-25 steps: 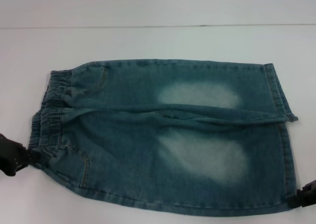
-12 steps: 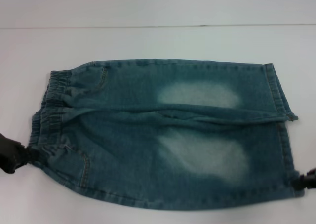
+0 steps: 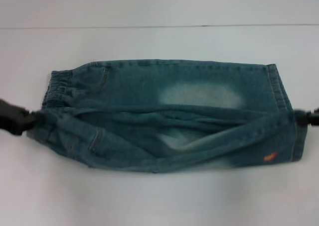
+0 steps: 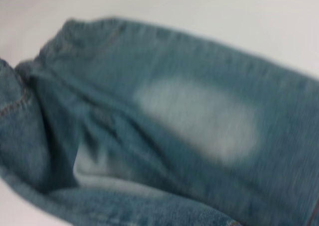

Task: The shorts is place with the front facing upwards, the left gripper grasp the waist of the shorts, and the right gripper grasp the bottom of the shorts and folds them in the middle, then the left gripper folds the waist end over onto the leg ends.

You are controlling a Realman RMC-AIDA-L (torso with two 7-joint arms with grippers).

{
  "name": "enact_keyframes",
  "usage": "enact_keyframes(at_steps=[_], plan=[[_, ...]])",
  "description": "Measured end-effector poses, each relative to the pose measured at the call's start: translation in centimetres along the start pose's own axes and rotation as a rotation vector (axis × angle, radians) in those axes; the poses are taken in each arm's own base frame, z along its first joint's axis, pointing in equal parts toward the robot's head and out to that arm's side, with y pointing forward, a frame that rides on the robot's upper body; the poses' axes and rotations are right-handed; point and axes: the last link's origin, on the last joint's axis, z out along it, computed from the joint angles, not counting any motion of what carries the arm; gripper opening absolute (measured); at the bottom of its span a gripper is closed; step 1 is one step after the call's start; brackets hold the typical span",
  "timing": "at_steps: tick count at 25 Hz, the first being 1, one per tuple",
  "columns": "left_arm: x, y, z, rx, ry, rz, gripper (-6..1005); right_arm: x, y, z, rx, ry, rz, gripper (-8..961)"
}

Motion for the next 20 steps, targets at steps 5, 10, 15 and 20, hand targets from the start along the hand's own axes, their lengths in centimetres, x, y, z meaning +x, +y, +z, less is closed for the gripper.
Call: enact_keyframes(at_steps=[5, 10, 15, 20], plan=[[3.0, 0.2, 0.2, -0.002, 0.113, 0.004, 51, -2.5, -0.5, -0.3, 0.053, -0.099, -0.039, 40], [5.4, -0.3, 1.0, 0.053, 0.206, -0.005, 51, -3.8, -2.1, -0.3, 0.170, -0.180, -0.043, 40], [7.2, -0.6, 2.1, 0.118, 0.255, -0.003, 51, -4.3, -3.5, -0.2, 0.265, -0.234, -0.043, 40], [8.9, -1.0, 3.4, 0.183, 0.292, -0.006, 51, -4.5, -4.7, 1.0, 0.322, -0.257, -0.051, 39]])
